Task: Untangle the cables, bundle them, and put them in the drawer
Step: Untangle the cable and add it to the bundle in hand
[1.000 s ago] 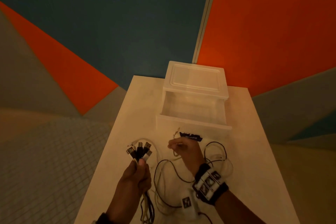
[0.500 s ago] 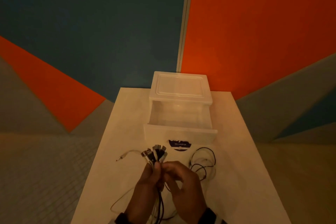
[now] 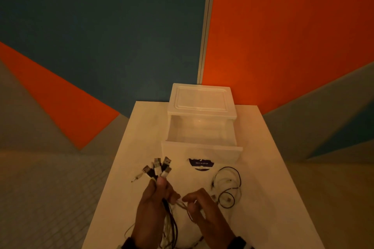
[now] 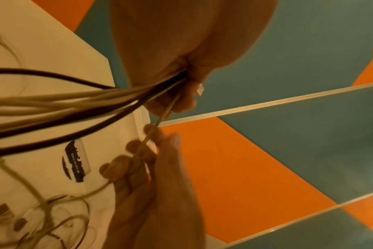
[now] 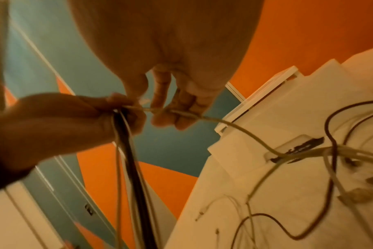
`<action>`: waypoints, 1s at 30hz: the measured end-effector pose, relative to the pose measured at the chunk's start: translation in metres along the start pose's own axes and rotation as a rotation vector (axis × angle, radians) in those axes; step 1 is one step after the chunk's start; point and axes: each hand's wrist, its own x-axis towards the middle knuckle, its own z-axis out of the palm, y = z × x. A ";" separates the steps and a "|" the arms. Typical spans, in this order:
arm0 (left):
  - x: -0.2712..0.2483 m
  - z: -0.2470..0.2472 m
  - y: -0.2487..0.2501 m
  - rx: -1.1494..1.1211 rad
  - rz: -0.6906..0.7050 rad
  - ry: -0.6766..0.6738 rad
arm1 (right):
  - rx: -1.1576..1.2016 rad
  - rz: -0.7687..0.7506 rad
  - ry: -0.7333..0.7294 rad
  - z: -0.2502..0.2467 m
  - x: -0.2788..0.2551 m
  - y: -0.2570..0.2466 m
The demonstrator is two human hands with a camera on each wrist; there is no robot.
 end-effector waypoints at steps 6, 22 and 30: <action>0.000 -0.007 0.019 -0.069 0.019 -0.067 | -0.014 -0.010 0.005 -0.003 0.001 0.019; -0.001 -0.019 0.053 -0.184 0.092 -0.124 | -0.234 0.208 -0.063 -0.010 -0.006 0.096; -0.001 -0.022 0.059 -0.137 0.111 -0.102 | -0.356 0.241 -0.003 -0.029 0.002 0.094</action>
